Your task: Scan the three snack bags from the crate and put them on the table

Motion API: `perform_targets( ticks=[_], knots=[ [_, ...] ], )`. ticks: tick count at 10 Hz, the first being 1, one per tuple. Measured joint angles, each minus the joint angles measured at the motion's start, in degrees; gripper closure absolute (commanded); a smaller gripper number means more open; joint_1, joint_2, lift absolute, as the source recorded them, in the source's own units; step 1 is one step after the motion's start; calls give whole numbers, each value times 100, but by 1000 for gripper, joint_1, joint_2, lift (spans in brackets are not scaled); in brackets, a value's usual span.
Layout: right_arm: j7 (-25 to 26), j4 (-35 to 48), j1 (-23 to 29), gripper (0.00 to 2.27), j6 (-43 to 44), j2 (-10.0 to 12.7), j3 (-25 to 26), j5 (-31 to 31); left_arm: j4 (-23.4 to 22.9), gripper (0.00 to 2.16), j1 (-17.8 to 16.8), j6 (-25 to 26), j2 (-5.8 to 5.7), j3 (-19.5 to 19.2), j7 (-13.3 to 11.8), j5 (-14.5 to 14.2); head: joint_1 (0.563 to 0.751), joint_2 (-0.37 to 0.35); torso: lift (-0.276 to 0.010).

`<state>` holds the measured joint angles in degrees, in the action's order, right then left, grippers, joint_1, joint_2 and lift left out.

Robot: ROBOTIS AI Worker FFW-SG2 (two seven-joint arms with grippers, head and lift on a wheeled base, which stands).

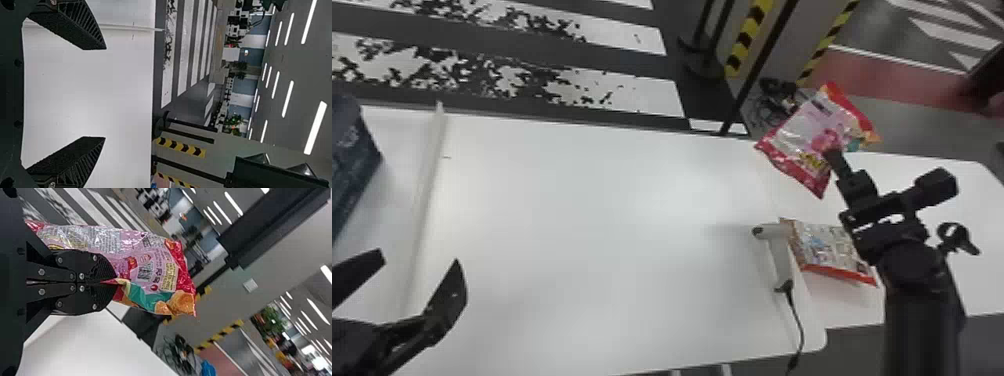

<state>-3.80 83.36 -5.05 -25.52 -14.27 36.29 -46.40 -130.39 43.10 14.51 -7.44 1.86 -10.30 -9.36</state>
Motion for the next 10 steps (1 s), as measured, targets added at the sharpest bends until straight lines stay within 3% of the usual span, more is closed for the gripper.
perform_targets(
  ticks=[3, 5, 6, 7, 8, 10],
  knots=[
    [1421, -1153, -71, 2192, 1459, -201, -284, 270, -128, 46, 37, -45, -7, 131, -6, 13, 695, -350, -94],
    [1590, -2170, -324, 2169, 2046, -390, -460, 449, -180, 46, 52, -84, -20, 193, -39, 13, 695, -350, -94],
    [1562, -2460, -430, 1798, 2119, -459, -606, 503, -192, 46, 82, -155, -26, 216, -43, 13, 695, -350, -94],
    [1541, -2654, -532, 748, 2083, -524, -781, 537, -194, 46, 114, -229, -28, 234, -42, 17, 695, -350, -94],
    [1540, -2746, -597, -2, 2031, -555, -938, 598, -194, 46, 135, -270, -29, 251, -42, 27, 695, -350, -94],
    [1532, -2596, -537, 49, 1822, -567, -1185, 681, -185, 46, 145, -312, -7, 272, -34, 47, 695, -350, -94]
  ],
)
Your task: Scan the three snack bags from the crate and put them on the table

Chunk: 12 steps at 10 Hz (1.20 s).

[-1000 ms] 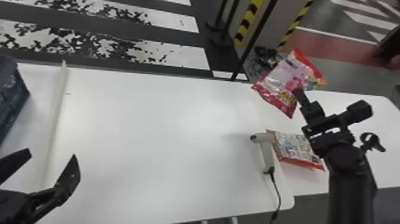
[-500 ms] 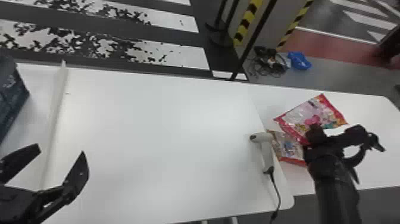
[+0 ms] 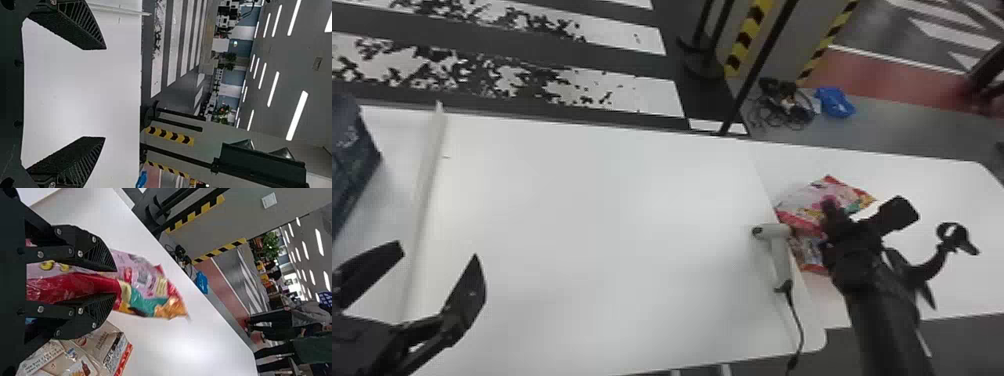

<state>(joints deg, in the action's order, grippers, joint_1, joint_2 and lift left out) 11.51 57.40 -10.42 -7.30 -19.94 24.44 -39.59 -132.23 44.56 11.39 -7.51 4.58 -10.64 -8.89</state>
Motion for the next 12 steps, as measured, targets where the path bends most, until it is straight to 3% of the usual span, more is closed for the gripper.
perform_targets(
  ticks=[3, 5, 8, 10, 12],
  knots=[
    [51, 1191, 711, 76, -534, 91, 19, -29, 52, 46, -34, -35, 12, 53, 9, 36, 695, -350, -94],
    [-69, 2999, 1819, 80, -687, 405, -9, 45, 130, 46, -118, -36, 11, 91, 18, 37, 695, -350, -94],
    [-726, 5357, 3049, 87, -1856, 861, -240, 114, 268, 46, -319, 10, -1, 190, 19, 36, 695, -350, -94],
    [-1073, 6191, 3624, 107, -1526, 1090, -895, 887, 292, 46, -370, 17, -25, 209, 38, 14, 695, -311, -94],
    [-1138, 6372, 4250, 130, -181, 1164, -1615, 1713, 341, 46, -404, 17, -59, 193, 78, -37, 695, -259, -94]
  ],
)
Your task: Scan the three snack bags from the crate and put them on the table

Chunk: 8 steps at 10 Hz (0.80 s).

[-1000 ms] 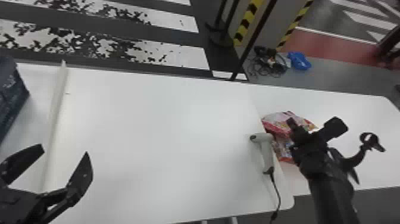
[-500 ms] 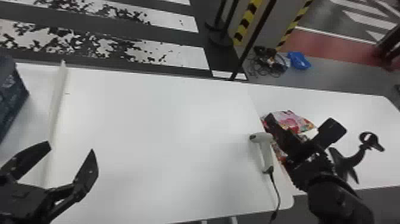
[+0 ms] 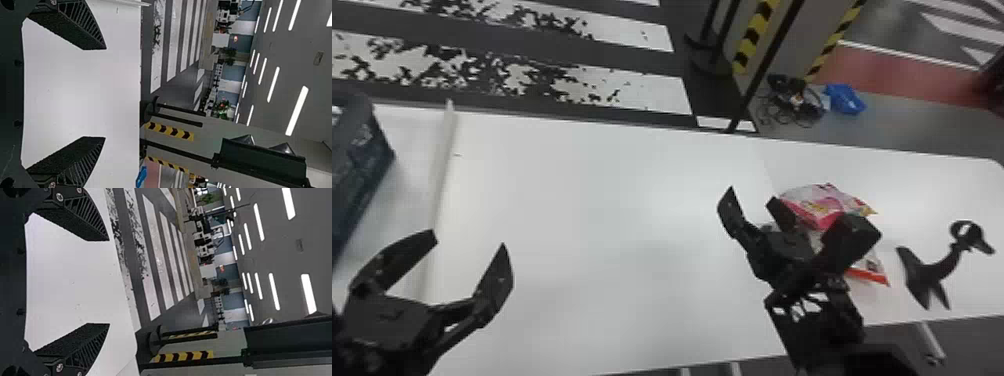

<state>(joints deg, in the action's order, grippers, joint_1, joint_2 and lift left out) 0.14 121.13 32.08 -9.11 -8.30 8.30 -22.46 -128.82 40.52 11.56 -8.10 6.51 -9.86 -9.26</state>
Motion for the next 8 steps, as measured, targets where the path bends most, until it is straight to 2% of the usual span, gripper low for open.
perform_targets(
  ticks=[1, 3, 6, 7, 8],
  knots=[
    [4, 63, 298, 130, 591, 20, -340, 339, 22, 46, -14, 0, -15, -28, 2, -66, 695, -223, -94],
    [4, 133, 676, 130, 1033, 93, -806, 816, 22, 46, 16, -17, -24, -73, 2, -139, 695, -170, -94],
    [-49, 73, 1176, 130, 1466, 109, -1013, 1127, -1, 49, 221, -324, 23, -340, -31, -357, 695, -102, -94],
    [-57, 62, 1234, 130, 1512, 103, -1052, 1188, -106, 49, 247, -332, 45, -444, -43, -400, 695, -86, -94],
    [-55, 68, 1254, 130, 1526, 85, -1113, 1277, -328, 49, 236, -82, 88, -646, -44, -538, 695, -55, -94]
  ],
)
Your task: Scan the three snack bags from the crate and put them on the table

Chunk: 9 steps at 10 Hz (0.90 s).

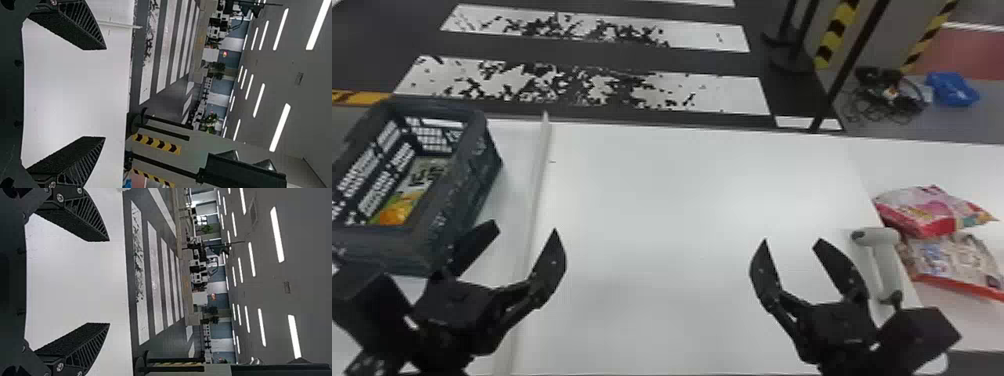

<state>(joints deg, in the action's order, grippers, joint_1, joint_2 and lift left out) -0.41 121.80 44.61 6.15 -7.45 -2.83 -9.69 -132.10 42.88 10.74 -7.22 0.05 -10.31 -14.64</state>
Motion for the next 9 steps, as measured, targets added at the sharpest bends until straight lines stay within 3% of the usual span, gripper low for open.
perform_targets(
  ticks=[2, 6, 9],
  knots=[
    [8, 18, -1, 130, 10, -44, -58, 106, -489, 49, -373, 1260, 70, -619, -14, -382, 695, -6, -94],
    [32, 23, -108, 130, -86, -169, -218, 379, -497, 49, -1779, 3254, 56, -1913, 24, -786, 695, 148, -94],
    [34, -53, -191, 130, -275, -250, -274, 492, 189, 87, -3091, 4363, -112, -2233, -90, -449, 695, 210, -94]
  ],
)
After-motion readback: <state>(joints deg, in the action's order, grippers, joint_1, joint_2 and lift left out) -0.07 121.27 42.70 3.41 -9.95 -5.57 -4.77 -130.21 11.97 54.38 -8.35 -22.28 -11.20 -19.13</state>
